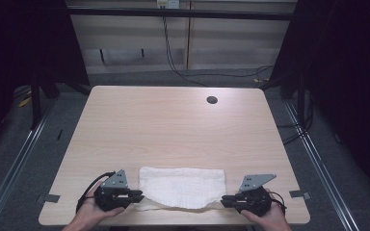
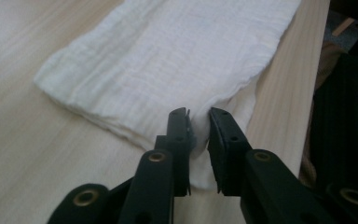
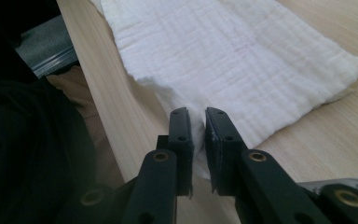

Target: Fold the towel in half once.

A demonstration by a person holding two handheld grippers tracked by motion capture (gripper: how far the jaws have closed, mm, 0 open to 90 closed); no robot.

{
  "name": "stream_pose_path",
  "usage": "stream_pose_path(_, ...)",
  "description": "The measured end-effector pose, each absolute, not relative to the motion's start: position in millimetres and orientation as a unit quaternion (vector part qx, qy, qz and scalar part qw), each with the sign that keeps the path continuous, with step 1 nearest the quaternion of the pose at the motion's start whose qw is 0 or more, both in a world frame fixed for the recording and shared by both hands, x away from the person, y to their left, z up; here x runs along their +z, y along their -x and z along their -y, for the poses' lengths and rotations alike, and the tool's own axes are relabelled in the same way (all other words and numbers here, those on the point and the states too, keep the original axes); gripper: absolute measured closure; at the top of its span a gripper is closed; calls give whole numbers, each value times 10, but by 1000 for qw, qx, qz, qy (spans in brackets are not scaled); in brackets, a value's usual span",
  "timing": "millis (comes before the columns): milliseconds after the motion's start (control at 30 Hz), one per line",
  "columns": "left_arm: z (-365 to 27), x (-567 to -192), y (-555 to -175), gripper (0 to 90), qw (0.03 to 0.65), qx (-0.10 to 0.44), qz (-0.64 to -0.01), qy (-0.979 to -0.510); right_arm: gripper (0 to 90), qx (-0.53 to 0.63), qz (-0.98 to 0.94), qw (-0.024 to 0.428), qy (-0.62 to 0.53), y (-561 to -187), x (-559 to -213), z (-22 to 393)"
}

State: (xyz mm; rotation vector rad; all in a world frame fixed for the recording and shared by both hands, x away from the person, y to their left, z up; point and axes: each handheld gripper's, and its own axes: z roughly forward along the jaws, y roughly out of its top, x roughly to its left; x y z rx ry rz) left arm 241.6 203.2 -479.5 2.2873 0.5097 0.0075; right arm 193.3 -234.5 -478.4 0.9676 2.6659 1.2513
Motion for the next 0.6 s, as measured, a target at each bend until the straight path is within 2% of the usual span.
stream_pose_path(133,-2116,-4716,-2424,722,417,-3,-206,-885,714,422,-849,21,-319,-1931,-4746,2387)
stream_pose_path(233,-2114,-4683,-2435,696,432,-11,-215,-876,661,428,-847,40,-314,-1926,-4714,2390)
stream_pose_path(367,-2027,-4726,-2522,685,414,-7,-218,-884,643,428,-840,50,-331,-2026,-4710,2399)
stream_pose_path(600,-1932,-4855,-2689,654,383,-3,-235,-893,566,402,-832,87,-372,-2464,-4780,2397)
